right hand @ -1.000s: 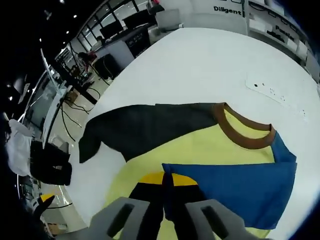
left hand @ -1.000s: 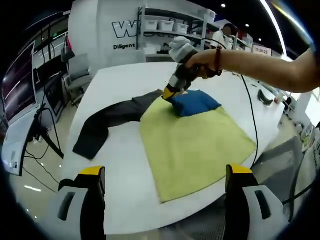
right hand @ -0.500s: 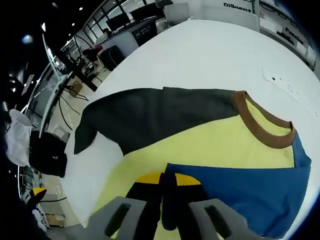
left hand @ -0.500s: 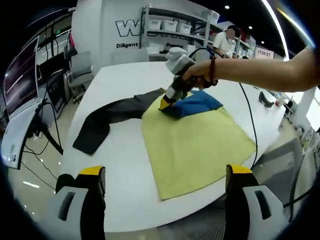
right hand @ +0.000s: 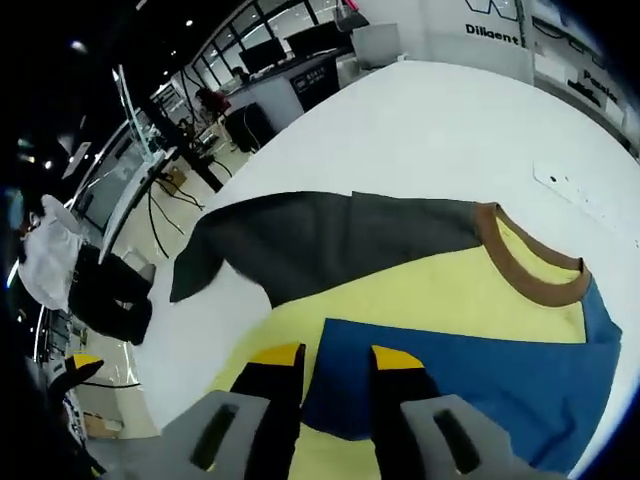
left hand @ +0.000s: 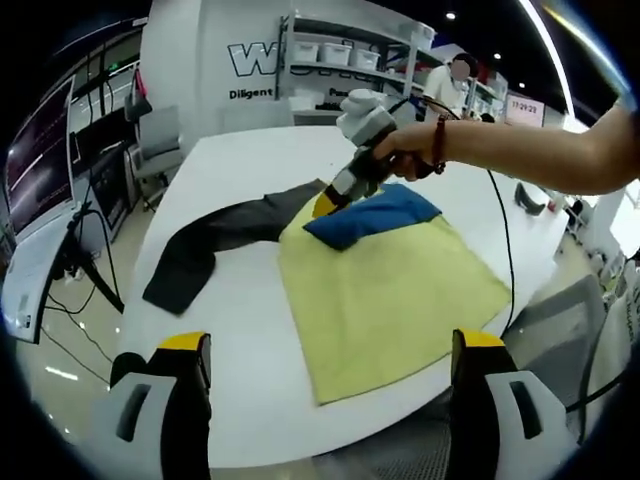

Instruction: Fold the garment on the visible template until the final outline fits inside the template.

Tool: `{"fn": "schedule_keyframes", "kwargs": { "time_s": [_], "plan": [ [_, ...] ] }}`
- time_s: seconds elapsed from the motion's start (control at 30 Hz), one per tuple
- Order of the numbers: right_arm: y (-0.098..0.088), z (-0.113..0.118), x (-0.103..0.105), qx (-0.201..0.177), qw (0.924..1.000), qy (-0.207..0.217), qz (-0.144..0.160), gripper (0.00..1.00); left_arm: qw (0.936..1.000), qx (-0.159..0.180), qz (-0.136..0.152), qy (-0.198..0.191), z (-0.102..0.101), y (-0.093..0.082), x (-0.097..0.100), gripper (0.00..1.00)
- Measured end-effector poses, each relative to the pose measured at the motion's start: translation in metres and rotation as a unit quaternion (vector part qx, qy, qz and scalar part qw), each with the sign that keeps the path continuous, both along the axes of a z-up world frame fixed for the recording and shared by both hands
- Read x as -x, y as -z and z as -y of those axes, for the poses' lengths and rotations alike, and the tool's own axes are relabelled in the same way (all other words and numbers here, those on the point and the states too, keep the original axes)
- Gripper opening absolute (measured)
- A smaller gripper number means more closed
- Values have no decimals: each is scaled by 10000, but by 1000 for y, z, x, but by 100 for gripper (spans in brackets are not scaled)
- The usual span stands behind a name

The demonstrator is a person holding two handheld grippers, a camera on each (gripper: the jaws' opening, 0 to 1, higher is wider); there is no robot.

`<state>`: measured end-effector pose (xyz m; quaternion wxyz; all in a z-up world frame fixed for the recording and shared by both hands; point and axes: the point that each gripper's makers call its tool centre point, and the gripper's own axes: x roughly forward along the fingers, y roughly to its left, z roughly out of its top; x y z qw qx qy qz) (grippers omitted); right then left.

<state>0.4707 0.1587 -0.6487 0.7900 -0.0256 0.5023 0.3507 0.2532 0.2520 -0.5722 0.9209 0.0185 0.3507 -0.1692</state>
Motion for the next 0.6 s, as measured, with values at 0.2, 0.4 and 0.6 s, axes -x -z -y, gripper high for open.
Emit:
{"fn": "schedule_keyframes", "kwargs": {
  "time_s": [0.2, 0.4, 0.6],
  "plan": [
    [-10, 41, -8, -45, 9987, 357, 359, 35, 9999, -19, 2, -102, -1, 0, -3, 99],
    [-19, 104, -16, 65, 9942, 880, 613, 41, 9999, -4, 46, -141, 1, -2, -10, 99],
    [-21, 153, -16, 219, 9891, 1280, 688, 42, 10000, -37, 71, -39, 7, -4, -14, 99]
  ]
}}
